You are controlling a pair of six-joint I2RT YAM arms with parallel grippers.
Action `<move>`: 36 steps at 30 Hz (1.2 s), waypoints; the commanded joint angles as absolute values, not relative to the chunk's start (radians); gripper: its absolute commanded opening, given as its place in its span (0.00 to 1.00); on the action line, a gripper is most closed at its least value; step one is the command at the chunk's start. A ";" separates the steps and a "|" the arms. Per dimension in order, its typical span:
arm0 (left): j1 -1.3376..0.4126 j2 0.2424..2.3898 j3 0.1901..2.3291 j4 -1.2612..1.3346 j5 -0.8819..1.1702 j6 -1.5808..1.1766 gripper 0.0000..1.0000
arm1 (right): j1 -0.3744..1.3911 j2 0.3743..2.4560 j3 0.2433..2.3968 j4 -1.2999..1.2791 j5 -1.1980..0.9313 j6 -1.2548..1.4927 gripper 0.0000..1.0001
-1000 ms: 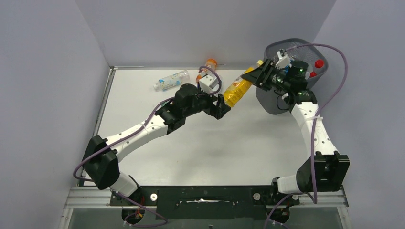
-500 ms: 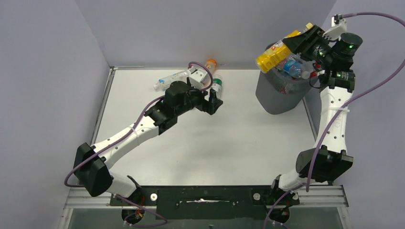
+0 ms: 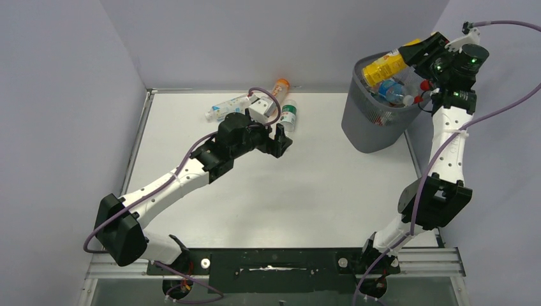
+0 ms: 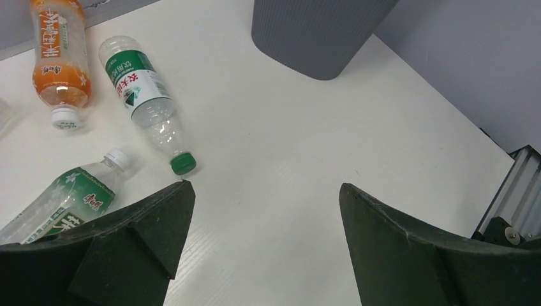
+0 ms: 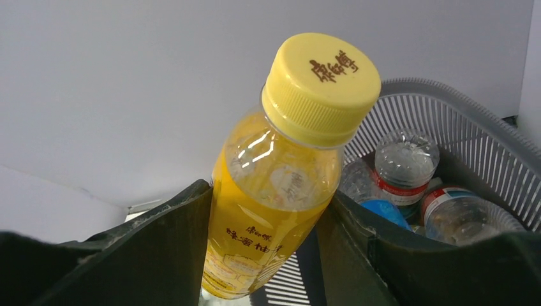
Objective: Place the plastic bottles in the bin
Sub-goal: Place the plastic bottle in the trash bin.
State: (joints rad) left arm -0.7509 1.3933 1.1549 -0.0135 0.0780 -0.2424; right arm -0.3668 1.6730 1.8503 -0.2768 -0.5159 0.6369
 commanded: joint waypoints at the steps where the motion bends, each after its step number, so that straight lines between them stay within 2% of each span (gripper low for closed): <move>1: -0.746 1.356 1.163 0.012 0.068 -0.244 0.85 | -0.360 1.674 1.874 -0.138 -0.442 0.628 0.50; 8: -0.746 1.367 1.168 0.013 0.073 -0.252 0.85 | -0.316 1.719 1.873 -0.158 -0.342 0.553 0.51; 11: -0.746 1.374 1.170 0.011 0.073 -0.252 0.85 | -0.271 1.721 1.868 -0.180 -0.290 0.498 0.55; 13: -0.746 1.378 1.170 0.011 0.075 -0.253 0.85 | -0.245 1.716 1.860 -0.193 -0.264 0.464 0.64; 15: -0.746 1.384 1.170 0.011 0.077 -0.254 0.85 | -0.222 1.702 1.850 -0.209 -0.237 0.438 0.84; 18: -0.746 1.391 1.168 0.011 0.079 -0.258 0.85 | -0.209 1.661 1.819 -0.238 -0.204 0.416 0.92; 27: -0.744 1.442 1.184 0.003 0.064 -0.265 0.85 | -0.300 1.466 1.694 -0.302 -0.209 0.456 0.97; 36: -0.728 1.566 1.212 0.019 0.039 -0.277 0.85 | -0.351 1.309 1.668 -0.394 -0.354 0.480 0.97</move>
State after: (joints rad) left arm -0.7418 1.5356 1.1587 -0.0277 0.0586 -0.2619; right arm -0.3592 1.3739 1.6836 -0.3679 -0.2535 0.4656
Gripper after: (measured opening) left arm 0.854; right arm 0.968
